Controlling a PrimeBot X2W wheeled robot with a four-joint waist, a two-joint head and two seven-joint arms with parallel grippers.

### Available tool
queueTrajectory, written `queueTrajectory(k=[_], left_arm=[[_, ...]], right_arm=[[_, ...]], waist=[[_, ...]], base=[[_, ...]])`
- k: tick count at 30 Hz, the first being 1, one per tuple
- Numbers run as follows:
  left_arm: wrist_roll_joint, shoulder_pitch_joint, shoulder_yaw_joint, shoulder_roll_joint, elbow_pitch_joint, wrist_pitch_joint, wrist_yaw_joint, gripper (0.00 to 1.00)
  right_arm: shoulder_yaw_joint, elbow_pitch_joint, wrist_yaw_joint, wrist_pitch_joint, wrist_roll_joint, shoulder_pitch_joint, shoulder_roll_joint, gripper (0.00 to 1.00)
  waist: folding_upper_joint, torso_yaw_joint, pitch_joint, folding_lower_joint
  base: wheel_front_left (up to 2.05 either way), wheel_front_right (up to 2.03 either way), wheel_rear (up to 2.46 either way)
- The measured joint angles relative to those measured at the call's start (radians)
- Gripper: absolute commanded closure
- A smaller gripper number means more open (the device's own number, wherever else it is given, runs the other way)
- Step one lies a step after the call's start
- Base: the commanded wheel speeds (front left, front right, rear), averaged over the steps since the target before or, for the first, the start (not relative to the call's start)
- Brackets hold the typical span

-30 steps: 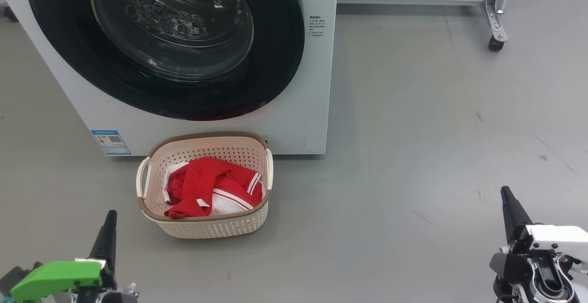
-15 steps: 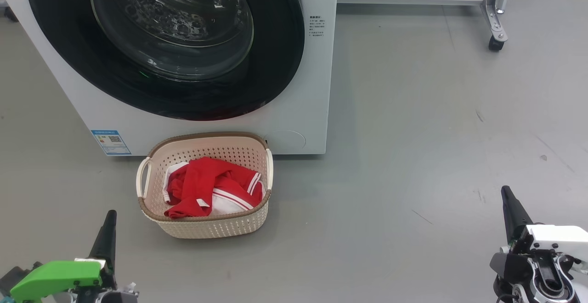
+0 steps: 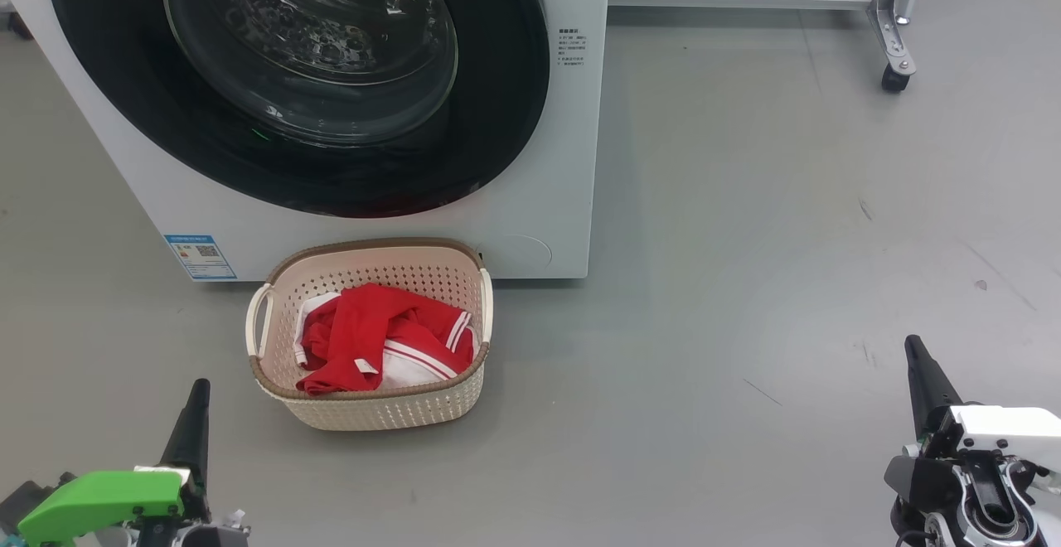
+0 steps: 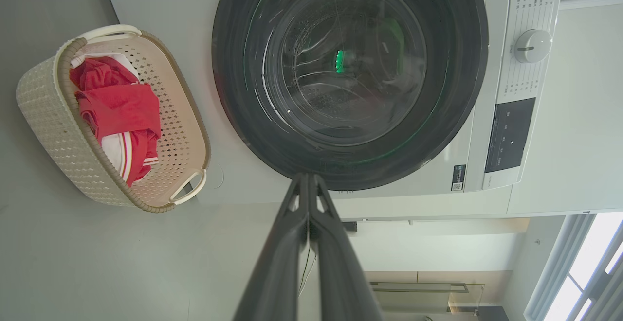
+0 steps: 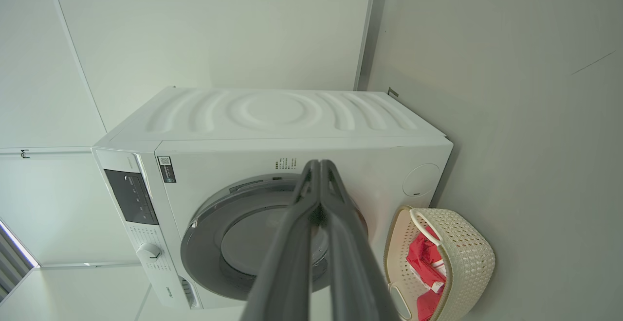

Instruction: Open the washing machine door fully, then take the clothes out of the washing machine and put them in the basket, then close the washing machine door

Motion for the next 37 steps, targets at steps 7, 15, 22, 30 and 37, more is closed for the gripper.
queueTrajectory(k=[7, 15, 22, 30, 37], left_arm=[[0.000, 0.000, 0.001, 0.000, 0.000, 0.000, 0.000, 1.00], [0.000, 0.000, 0.002, -0.001, -0.001, 0.000, 0.000, 1.00], [0.000, 0.000, 0.002, -0.001, -0.001, 0.000, 0.000, 1.00], [0.000, 0.000, 0.003, -0.002, -0.001, 0.000, 0.000, 1.00], [0.000, 0.000, 0.004, -0.003, -0.002, 0.000, 0.000, 1.00]], right_arm=[[0.000, 0.000, 0.000, 0.000, 0.000, 0.000, 0.000, 1.00], [-0.001, 0.000, 0.000, 0.000, 0.000, 0.000, 0.001, 1.00], [-0.002, -0.001, 0.000, 0.003, 0.000, 0.000, 0.002, 1.00], [-0.002, -0.001, 0.000, 0.003, 0.000, 0.000, 0.002, 1.00], [-0.003, -0.001, 0.000, 0.003, 0.000, 0.000, 0.002, 1.00]], waist=[[0.0000, 0.000, 0.000, 0.0000], [0.0000, 0.000, 0.000, 0.0000], [0.0000, 0.000, 0.000, 0.0000], [0.0000, 0.000, 0.000, 0.0000], [0.0000, 0.000, 0.000, 0.0000]], base=[[0.00, 0.00, 0.00], [0.00, 0.00, 0.00], [0.00, 0.00, 0.00], [0.00, 0.00, 0.00], [0.00, 0.00, 0.00]])
